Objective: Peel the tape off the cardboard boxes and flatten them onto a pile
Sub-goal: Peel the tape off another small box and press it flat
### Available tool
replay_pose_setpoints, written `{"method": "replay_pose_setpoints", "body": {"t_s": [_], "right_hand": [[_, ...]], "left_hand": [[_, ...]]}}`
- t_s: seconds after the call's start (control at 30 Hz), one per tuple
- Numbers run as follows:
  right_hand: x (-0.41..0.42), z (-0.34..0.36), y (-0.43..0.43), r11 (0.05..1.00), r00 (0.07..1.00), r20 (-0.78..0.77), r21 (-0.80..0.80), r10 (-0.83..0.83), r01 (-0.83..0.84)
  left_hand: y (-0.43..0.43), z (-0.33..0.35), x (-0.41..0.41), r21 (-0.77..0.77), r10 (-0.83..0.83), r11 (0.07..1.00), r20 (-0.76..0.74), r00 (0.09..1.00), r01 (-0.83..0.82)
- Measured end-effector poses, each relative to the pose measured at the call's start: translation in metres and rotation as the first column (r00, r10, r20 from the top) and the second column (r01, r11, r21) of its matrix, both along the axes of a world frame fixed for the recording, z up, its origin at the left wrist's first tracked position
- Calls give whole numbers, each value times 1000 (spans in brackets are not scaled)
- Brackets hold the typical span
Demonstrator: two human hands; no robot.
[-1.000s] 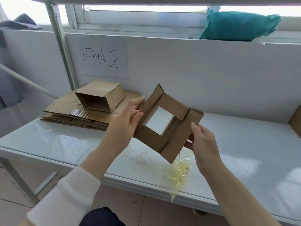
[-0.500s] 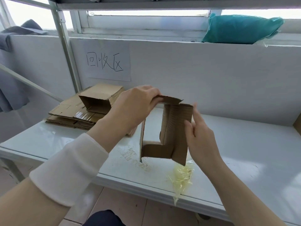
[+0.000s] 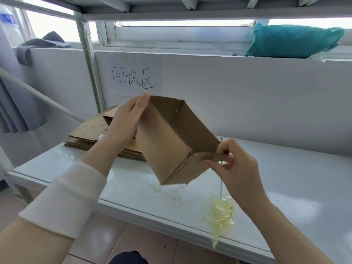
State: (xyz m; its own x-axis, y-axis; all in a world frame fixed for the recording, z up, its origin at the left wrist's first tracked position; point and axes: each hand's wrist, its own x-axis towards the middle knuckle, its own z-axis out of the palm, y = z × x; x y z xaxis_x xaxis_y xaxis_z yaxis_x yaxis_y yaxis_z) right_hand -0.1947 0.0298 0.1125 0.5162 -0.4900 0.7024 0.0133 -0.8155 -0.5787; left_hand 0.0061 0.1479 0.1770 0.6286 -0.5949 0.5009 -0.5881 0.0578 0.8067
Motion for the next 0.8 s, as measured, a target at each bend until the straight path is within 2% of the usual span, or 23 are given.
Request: {"method": "replay_pose_setpoints", "body": {"t_s": [0.03,0.1,0.13,0.2,0.27,0.33,0.43,0.5,0.6,0.7,0.73,0.8], "right_hand": [[0,3,1,993,999,40,113,16,-21],[5,8,4,954,991,126,291,37,-73],[8,8,5,926,984,171,363,42,-102],[16,3,7,825,971,234,537,56,-177],[25,-11,10,716,979,168,670,113,-197],[35,-29,14,648,983,45,747,177,-151],[53,-57,14,556,991,-18,829,133,-59],[69,-74,11,504,992,-92,863,91,34],[95,-99,9,431,970,-232,885,78,177],[113,-113,9,536,925,-374,795,65,284],[117,-115,9,615,895,-444,717,41,327],[121,-117,13,789,794,-605,457,-62,411]], "left_hand": [[7,-5,6,-2,-81,997,-66,995,81],[18,-20,15,103,-126,986,-53,991,131],[21,-29,19,136,-94,986,-45,995,99],[24,-43,24,75,12,997,-113,994,-4],[25,-54,28,14,86,996,-211,974,-85],[24,-67,35,23,113,994,-300,947,-111],[21,-89,44,78,135,990,-377,916,-113],[18,-105,52,168,213,972,-305,928,-168],[12,-134,62,360,322,888,-42,946,-287],[7,-164,69,538,304,765,183,935,-354],[5,-174,70,602,247,722,235,940,-340],[1,-193,71,709,98,648,285,953,-279]]}}
